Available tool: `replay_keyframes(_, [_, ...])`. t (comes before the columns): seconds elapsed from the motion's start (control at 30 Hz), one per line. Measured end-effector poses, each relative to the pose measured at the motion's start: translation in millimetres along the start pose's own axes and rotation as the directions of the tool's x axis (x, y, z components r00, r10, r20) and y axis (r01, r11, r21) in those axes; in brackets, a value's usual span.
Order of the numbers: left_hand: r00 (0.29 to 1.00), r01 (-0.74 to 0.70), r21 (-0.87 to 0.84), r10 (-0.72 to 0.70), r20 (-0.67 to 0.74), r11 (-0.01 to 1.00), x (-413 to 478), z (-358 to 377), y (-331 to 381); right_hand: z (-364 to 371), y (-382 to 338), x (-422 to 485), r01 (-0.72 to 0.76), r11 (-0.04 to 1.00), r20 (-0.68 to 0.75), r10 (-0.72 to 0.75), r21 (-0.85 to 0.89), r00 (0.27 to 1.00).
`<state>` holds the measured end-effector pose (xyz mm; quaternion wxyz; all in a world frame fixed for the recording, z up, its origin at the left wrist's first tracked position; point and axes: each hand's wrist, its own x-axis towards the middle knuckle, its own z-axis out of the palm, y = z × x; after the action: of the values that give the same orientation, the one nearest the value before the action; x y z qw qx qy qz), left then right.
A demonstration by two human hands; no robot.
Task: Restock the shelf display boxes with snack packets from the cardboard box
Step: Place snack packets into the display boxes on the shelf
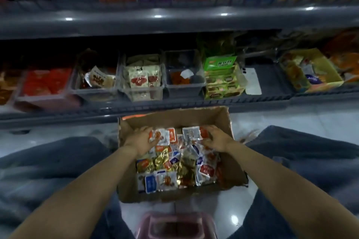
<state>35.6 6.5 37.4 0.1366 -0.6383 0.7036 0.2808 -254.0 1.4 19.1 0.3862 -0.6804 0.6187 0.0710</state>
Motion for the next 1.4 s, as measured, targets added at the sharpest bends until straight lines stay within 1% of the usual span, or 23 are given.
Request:
replay_keyframes(0.07, [1.000, 0.006, -0.038, -0.005, 0.028, 0.999, 4.4, 13.3, -4.3, 24.3, 10.9, 15.7, -0.072, 0.993, 0.016, 0.070, 0.091, 0.997])
replay_keyframes(0.13, [0.998, 0.027, -0.089, -0.022, 0.059, 0.996, 8.7, 25.0, -5.4, 50.4, 29.4, 36.6, -0.070, 0.985, 0.039, 0.065, 0.156, 0.997])
replay_keyframes(0.27, [0.985, 0.109, -0.161, -0.085, 0.149, 0.981, 16.6, 49.0, -7.7, 72.6, 34.2, 55.8, -0.146, 0.974, 0.182, 0.113, 0.175, 0.977])
replay_keyframes(0.3, [0.981, 0.126, -0.164, -0.098, 0.169, 0.978, 20.0, 55.3, -9.1, 88.9, 52.9, 72.7, -0.147, 0.964, 0.188, 0.105, 0.223, 0.976])
replay_keyframes(0.37, [0.969, 0.173, -0.180, -0.134, 0.209, 0.968, 27.0, 66.6, -11.2, 99.6, 65.2, 88.5, -0.200, 0.942, 0.182, 0.154, 0.270, 0.971])
replay_keyframes(0.47, [0.964, 0.192, -0.195, -0.147, 0.222, 0.962, 38.4, 81.1, -9.1, 100.5, 67.2, 97.0, -0.287, 0.834, 0.205, 0.213, 0.471, 0.955])
replay_keyframes(0.5, [0.965, 0.187, -0.201, -0.142, 0.220, 0.961, 41.5, 84.7, -7.0, 95.3, 65.2, 96.6, -0.316, 0.800, 0.204, 0.245, 0.509, 0.948])
replay_keyframes(0.53, [0.965, 0.182, -0.219, -0.132, 0.227, 0.959, 45.3, 89.4, -5.1, 92.1, 66.3, 96.6, -0.349, 0.777, 0.213, 0.277, 0.524, 0.937])
replay_keyframes(0.6, [0.969, 0.149, -0.278, -0.085, 0.230, 0.949, 52.7, 97.1, -0.1, 96.8, 72.2, 99.7, -0.409, 0.720, 0.293, 0.289, 0.561, 0.911])
replay_keyframes(0.67, [0.975, 0.105, -0.319, -0.034, 0.221, 0.942, 60.2, 102.0, 7.6, 101.3, 70.8, 96.1, -0.477, 0.678, 0.364, 0.316, 0.559, 0.876])
replay_keyframes(0.73, [0.970, 0.089, -0.313, -0.011, 0.242, 0.946, 66.9, 105.7, 14.7, 111.9, 64.4, 90.5, -0.465, 0.656, 0.354, 0.305, 0.594, 0.884])
replay_keyframes(0.77, [0.966, 0.084, -0.297, -0.005, 0.259, 0.951, 68.3, 107.6, 17.9, 119.4, 61.6, 88.5, -0.416, 0.648, 0.300, 0.288, 0.638, 0.909])
replay_keyframes(0.83, [0.959, 0.083, -0.262, -0.006, 0.284, 0.962, 66.9, 114.6, 20.2, 133.2, 53.4, 83.8, -0.323, 0.708, 0.169, 0.280, 0.628, 0.945])
replay_keyframes(0.87, [0.953, 0.089, -0.240, -0.012, 0.302, 0.967, 65.5, 120.5, 19.4, 142.1, 52.4, 83.1, -0.295, 0.759, 0.098, 0.295, 0.580, 0.950])
replay_keyframes(0.9, [0.944, 0.096, -0.222, -0.018, 0.330, 0.970, 63.0, 125.4, 19.1, 147.8, 49.8, 82.8, -0.279, 0.784, 0.050, 0.304, 0.554, 0.951])
replay_keyframes(0.97, [0.919, 0.117, -0.232, -0.017, 0.394, 0.966, 58.6, 134.5, 19.4, 154.3, 43.3, 84.8, -0.290, 0.732, 0.027, 0.349, 0.616, 0.937])
replay_keyframes(1.03, [0.898, 0.120, -0.253, 0.004, 0.440, 0.960, 56.7, 139.9, 20.5, 156.5, 36.0, 91.5, -0.300, 0.677, 0.026, 0.383, 0.672, 0.923])
replay_keyframes(1.07, [0.889, 0.121, -0.255, 0.010, 0.457, 0.959, 56.8, 141.8, 20.4, 155.3, 33.4, 95.0, -0.290, 0.678, 0.030, 0.367, 0.675, 0.930])
replay_keyframes(1.13, [0.884, 0.123, -0.253, 0.010, 0.467, 0.960, 56.1, 140.4, 22.1, 146.5, 25.2, 97.6, -0.226, 0.687, 0.046, 0.271, 0.691, 0.962])
replay_keyframes(1.2, [0.893, 0.146, -0.298, 0.004, 0.450, 0.943, 55.3, 136.5, 22.9, 132.6, 18.1, 96.8, -0.192, 0.676, 0.081, 0.193, 0.711, 0.978])
replay_keyframes(1.3, [0.918, 0.217, -0.475, -0.013, 0.396, 0.853, 52.7, 122.8, 26.2, 109.6, 11.8, 91.8, -0.156, 0.594, 0.122, 0.097, 0.789, 0.988])
replay_keyframes(1.4, [0.925, 0.282, -0.612, -0.041, 0.377, 0.739, 50.0, 105.2, 25.9, 83.4, 7.1, 89.8, -0.167, 0.561, 0.151, 0.074, 0.811, 0.986])
